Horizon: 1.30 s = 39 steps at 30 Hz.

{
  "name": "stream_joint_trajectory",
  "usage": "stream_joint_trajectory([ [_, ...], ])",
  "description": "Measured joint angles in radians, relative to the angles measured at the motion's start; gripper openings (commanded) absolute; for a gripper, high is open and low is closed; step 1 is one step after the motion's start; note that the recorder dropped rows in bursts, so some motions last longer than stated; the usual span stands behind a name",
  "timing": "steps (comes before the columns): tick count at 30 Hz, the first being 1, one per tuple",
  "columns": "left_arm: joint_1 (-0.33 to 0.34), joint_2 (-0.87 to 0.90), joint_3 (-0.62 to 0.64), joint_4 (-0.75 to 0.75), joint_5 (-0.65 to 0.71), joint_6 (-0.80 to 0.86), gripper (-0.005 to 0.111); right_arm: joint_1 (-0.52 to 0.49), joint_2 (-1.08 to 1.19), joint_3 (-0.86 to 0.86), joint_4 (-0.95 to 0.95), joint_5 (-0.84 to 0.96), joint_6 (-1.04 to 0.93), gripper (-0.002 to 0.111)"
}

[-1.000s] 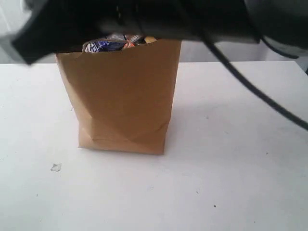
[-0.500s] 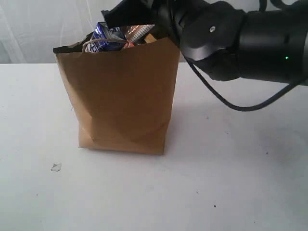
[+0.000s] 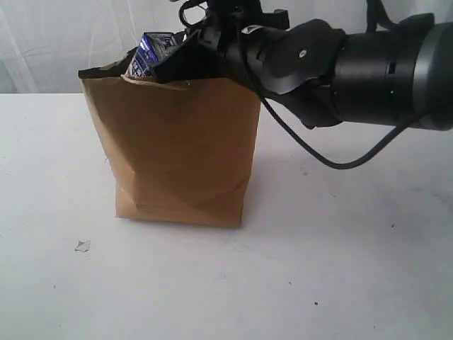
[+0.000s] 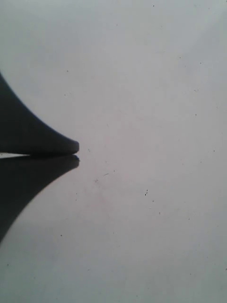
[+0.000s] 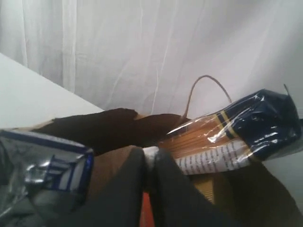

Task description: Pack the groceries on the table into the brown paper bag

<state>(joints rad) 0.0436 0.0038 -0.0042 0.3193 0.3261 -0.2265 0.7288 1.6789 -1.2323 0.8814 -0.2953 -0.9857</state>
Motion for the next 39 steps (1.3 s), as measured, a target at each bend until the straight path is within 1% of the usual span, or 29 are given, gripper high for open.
stream_joint_trajectory([
  [4,0.000,0.000,0.000,0.000,0.000,0.000,0.000,0.000,0.002,0.000,0.010,-0.104,0.000,0.027],
  [7,0.000,0.000,0.000,0.000,0.000,0.000,0.000,-0.002,0.002,0.000,0.118,-0.223,0.000,0.028],
  [11,0.000,0.000,0.000,0.000,0.000,0.000,0.000,-0.002,-0.037,0.002,0.214,-0.258,0.000,0.028],
  [13,0.000,0.000,0.000,0.000,0.000,0.000,0.000,-0.002,-0.093,0.022,0.222,-0.262,-0.051,0.028],
  [15,0.000,0.000,0.000,0.000,0.000,0.000,0.000,-0.004,-0.166,0.046,0.247,-0.288,-0.227,0.025],
  [16,0.000,0.000,0.000,0.000,0.000,0.000,0.000,-0.018,-0.220,0.060,0.289,-0.317,-0.407,0.023],
  [17,0.000,0.000,0.000,0.000,0.000,0.000,0.000,-0.032,-0.243,0.071,0.316,-0.338,-0.526,0.016],
  [18,0.000,0.000,0.000,0.000,0.000,0.000,0.000,-0.075,-0.275,0.092,0.367,-0.383,-0.781,0.012],
  [19,0.000,0.000,0.000,0.000,0.000,0.000,0.000,-0.110,-0.285,0.107,0.391,-0.405,-0.899,0.003],
  [20,0.000,0.000,0.000,0.000,0.000,0.000,0.000,-0.190,-0.289,0.142,0.422,-0.457,-1.036,0.000],
  [23,0.000,0.000,0.000,0.000,0.000,0.000,0.000,-0.325,-0.285,0.202,0.488,-0.551,-1.118,0.000],
  [27,0.000,0.000,0.000,0.000,0.000,0.000,0.000,-0.488,-0.285,0.277,0.710,-0.622,-1.130,0.000],
  [28,0.000,0.000,0.000,0.000,0.000,0.000,0.000,-0.521,-0.289,0.300,0.768,-0.613,-1.130,0.000],
  [30,0.000,0.000,0.000,0.000,0.000,0.000,0.000,-0.566,-0.307,0.361,0.823,-0.586,-1.098,0.000],
  [33,0.000,0.000,0.000,0.000,0.000,0.000,0.000,-0.608,-0.360,0.464,0.859,-0.454,-1.005,0.000],
  [35,0.000,0.000,0.000,0.000,0.000,0.000,0.000,-0.636,-0.422,0.531,0.868,-0.299,-0.912,0.000],
  [37,0.000,0.000,0.000,0.000,0.000,0.000,0.000,-0.676,-0.495,0.603,0.866,-0.044,-0.774,0.000],
  [39,0.000,0.000,0.000,0.000,0.000,0.000,0.000,-0.714,-0.557,0.660,0.827,0.161,-0.644,0.000],
])
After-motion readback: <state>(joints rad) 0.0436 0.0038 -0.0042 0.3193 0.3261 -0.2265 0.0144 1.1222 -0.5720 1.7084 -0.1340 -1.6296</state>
